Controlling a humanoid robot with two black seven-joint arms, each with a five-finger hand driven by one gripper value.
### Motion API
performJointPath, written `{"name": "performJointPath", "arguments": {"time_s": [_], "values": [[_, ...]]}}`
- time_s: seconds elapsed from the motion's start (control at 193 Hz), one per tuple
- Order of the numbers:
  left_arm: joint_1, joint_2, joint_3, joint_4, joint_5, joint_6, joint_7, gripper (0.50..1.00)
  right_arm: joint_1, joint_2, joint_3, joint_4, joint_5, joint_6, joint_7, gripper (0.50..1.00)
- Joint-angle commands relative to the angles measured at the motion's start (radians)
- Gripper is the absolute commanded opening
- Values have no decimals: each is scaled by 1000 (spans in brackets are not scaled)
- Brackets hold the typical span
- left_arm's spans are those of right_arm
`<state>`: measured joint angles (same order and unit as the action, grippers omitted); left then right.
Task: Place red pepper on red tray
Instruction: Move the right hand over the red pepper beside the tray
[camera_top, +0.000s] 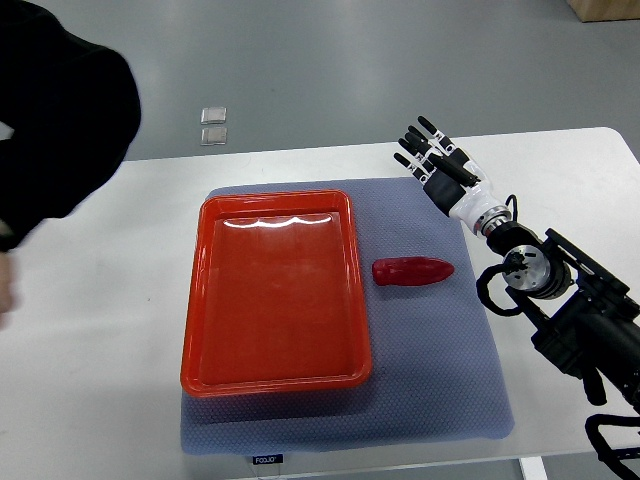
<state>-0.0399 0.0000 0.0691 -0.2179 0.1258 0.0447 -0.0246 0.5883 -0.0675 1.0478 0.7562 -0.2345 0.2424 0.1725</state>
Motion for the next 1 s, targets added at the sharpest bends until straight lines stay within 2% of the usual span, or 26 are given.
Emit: {"name": "performJointPath", "arguments": {"time_s": [0.0,0.285,0.41,0.56,0.649,0.747,0.887,0.996], "values": [[0,0,0,0,0,0,0,1000,1,0,-2,0,0,0,-1,913],[0,0,0,0,2,0,-3,1000,27,-11,-17,11,-37,11,-11,913],[0,0,0,0,0,0,-3,1000,102,-103,-147,28,-249,28,-36,913],[0,0,0,-2,2,0,-3,1000,219,-268,-361,137,-536,117,-74,913],[-2,0,0,-2,2,0,-3,1000,326,-400,-538,287,-683,161,-123,913],[-2,0,0,-2,3,0,-3,1000,473,-495,-732,396,-718,173,-171,913],[-2,0,0,-2,3,0,-2,1000,600,-534,-896,471,-718,192,-251,913],[-2,0,0,-2,2,0,-2,1000,594,-512,-924,482,-720,147,-257,911]]}}
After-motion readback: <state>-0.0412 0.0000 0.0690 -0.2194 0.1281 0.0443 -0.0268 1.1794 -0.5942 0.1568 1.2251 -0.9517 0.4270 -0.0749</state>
